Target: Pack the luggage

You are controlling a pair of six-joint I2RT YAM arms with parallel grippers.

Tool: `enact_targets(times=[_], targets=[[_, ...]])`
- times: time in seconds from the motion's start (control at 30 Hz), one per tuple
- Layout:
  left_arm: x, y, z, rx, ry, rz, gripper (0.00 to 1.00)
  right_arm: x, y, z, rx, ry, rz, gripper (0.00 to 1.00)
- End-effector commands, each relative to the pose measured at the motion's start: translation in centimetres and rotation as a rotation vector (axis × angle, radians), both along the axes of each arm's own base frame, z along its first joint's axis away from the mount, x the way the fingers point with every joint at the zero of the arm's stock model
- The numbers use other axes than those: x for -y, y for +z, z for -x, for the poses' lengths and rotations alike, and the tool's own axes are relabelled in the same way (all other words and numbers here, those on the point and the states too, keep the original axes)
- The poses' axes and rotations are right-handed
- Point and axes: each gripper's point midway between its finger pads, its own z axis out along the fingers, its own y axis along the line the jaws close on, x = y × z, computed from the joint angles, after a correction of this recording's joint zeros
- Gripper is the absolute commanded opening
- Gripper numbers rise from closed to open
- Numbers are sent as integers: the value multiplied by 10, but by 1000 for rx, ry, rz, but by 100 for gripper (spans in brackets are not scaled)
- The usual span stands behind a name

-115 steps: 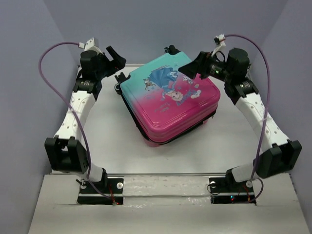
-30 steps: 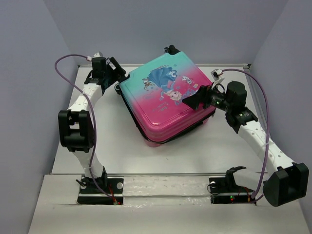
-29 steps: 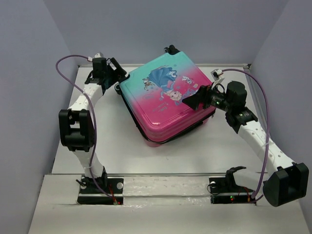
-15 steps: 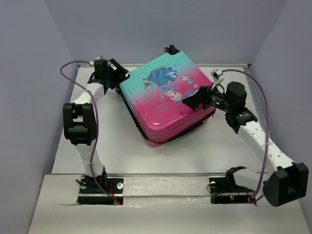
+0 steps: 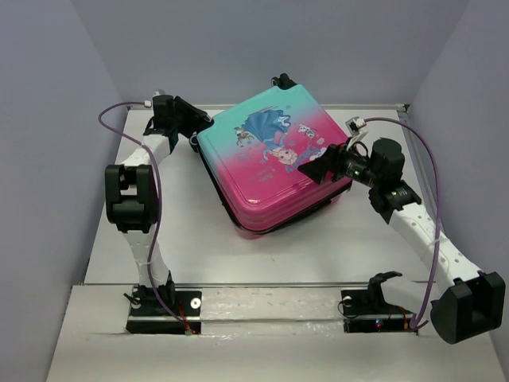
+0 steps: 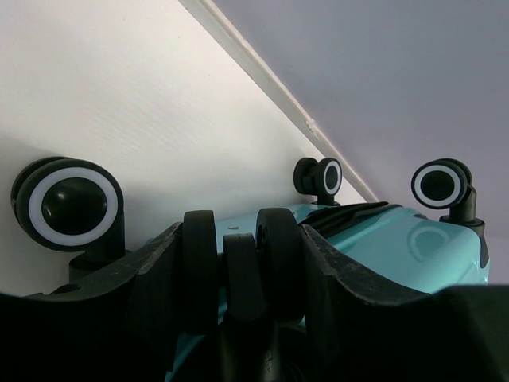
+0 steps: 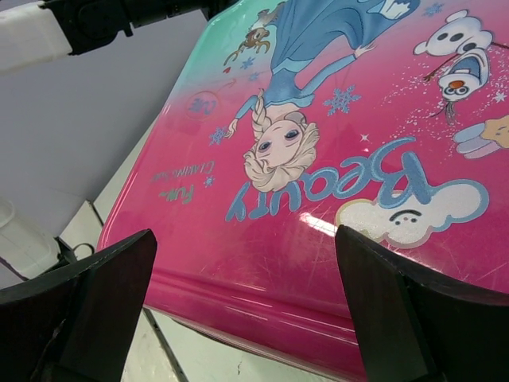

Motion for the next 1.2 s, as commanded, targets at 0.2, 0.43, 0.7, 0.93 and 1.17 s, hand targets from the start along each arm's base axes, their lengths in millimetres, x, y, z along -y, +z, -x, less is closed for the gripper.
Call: enact_targets(times=[0.2,0.43,0.7,0.93,1.17], targets=[[31,104,0,259,-86,74,6,3,16,8,63,-12,-24,100],[37,183,14,373,-127,113,6,5,11,5,53,-40,-35,100],[33,236,37,408,-113,104,6,5,9,-1,44,-56,-40,100],[34,267,46,444,-100,178,6,7,15,-8,54,-87,-45,100],[38,313,53,525,-92,258,6,6,13,-13,43,-91,-44,100]])
